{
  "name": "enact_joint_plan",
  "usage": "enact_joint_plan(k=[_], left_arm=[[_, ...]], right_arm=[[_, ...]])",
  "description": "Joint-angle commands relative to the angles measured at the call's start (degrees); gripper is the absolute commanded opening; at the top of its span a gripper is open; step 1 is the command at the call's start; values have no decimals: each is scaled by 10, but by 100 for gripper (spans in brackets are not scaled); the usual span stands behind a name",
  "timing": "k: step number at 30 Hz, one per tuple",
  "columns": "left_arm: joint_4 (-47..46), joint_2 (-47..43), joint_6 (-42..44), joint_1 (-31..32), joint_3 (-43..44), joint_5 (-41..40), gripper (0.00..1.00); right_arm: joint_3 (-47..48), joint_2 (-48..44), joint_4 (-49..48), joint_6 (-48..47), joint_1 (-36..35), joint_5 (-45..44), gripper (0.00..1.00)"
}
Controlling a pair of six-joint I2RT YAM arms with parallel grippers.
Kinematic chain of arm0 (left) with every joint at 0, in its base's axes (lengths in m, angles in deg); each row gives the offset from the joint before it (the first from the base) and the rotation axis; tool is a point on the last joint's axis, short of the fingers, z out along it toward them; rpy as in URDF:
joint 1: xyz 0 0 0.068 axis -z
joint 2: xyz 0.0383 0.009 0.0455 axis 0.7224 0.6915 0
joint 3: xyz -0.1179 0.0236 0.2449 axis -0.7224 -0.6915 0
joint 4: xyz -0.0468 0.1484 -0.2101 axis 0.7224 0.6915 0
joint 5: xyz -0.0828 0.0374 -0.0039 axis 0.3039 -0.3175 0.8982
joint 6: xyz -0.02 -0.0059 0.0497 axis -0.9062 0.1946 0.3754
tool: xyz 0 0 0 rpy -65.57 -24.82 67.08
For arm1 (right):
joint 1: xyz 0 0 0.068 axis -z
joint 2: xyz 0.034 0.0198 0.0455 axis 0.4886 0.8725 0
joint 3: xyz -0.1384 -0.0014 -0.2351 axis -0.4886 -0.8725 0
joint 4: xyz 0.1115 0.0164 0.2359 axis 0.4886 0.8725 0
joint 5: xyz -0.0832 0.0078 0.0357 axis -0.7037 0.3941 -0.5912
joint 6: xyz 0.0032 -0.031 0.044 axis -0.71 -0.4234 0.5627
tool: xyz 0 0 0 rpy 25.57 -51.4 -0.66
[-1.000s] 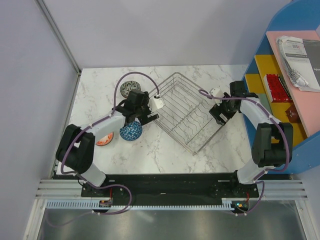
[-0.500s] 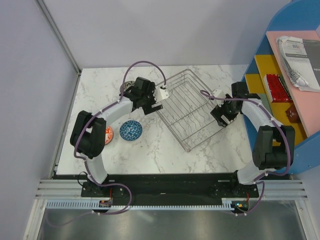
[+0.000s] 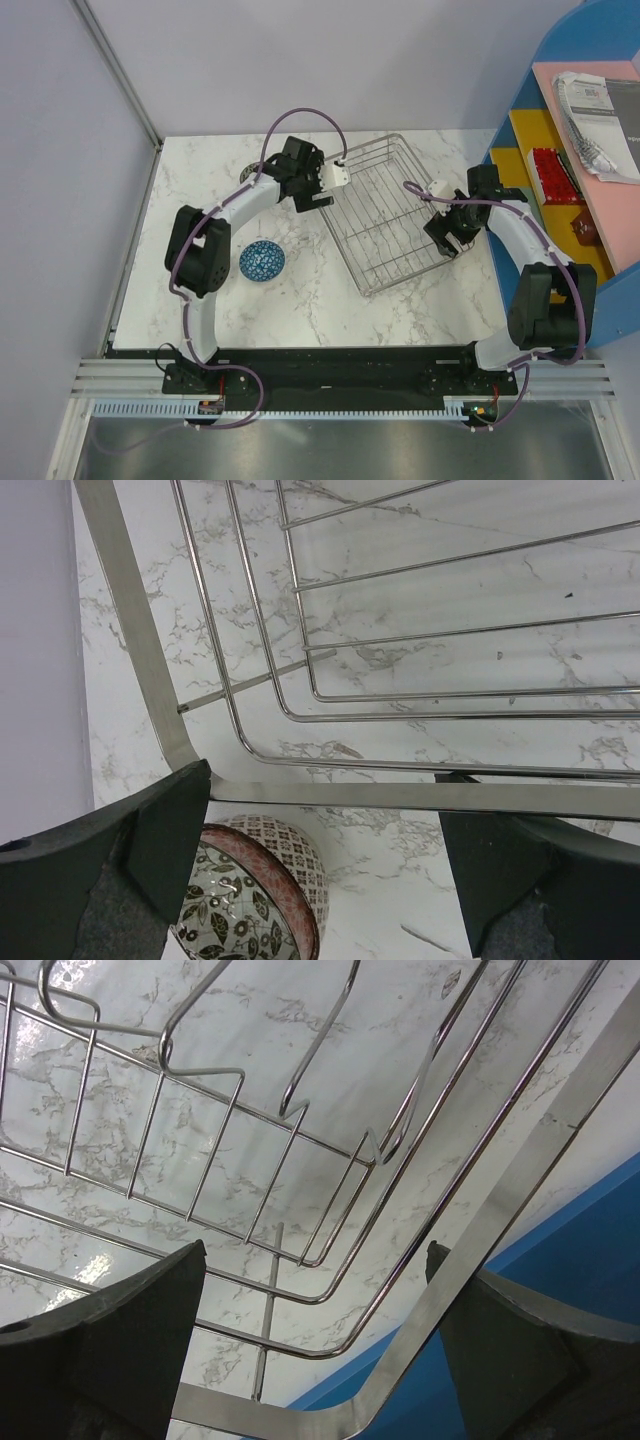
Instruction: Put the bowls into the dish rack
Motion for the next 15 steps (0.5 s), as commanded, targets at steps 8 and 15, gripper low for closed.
enact_joint_plan(k=[8,15], left_arm=[[-131,32,-166,-34,63,-133,100],[-131,-7,-183,-35,29,-108,100]], right_arm=[[-31,2,144,-57,-30,109,98],[-32,-3,140,-55,-32,115,98]])
